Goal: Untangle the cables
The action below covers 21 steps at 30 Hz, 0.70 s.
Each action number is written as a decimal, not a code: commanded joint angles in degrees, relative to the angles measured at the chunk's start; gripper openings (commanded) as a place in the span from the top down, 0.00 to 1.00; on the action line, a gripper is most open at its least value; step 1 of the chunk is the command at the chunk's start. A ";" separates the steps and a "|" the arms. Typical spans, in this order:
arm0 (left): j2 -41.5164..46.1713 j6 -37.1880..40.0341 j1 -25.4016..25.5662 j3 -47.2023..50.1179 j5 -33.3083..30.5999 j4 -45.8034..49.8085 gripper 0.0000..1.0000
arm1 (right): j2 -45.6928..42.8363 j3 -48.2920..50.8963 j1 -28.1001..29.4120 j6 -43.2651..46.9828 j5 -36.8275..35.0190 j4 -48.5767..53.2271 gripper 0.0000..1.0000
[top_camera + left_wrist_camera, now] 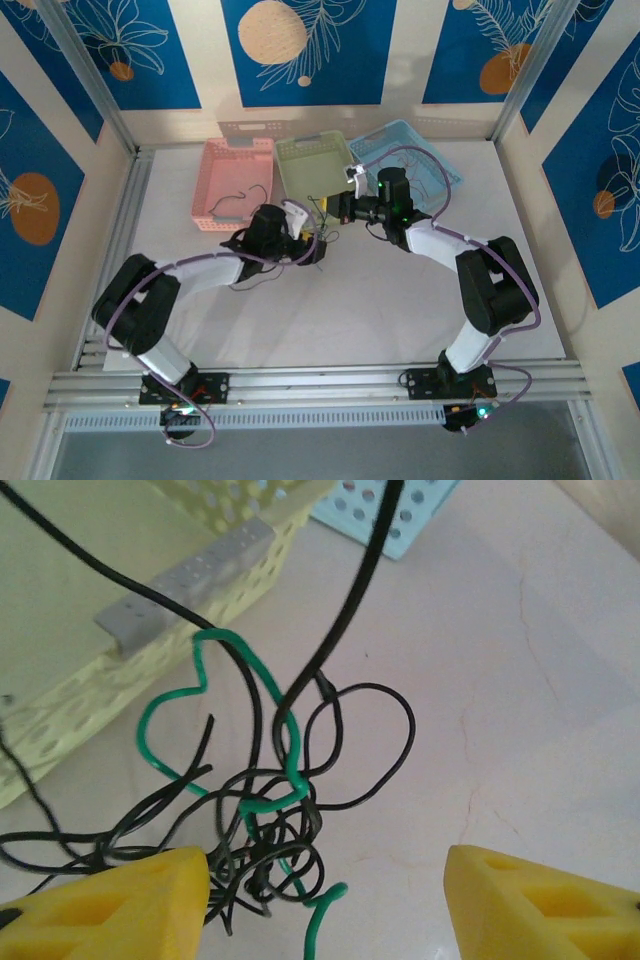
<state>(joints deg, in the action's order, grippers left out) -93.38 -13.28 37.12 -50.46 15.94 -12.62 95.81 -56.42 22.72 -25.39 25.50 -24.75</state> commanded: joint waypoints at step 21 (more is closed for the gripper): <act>-5.81 5.52 0.95 -8.42 -2.32 15.85 0.60 | -0.62 2.10 -1.23 -1.68 1.22 -2.92 1.00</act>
<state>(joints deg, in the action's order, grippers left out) -99.24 -8.38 37.60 -57.60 14.22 1.65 95.81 -55.35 21.82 -26.59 25.58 -26.20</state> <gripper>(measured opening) 0.423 0.059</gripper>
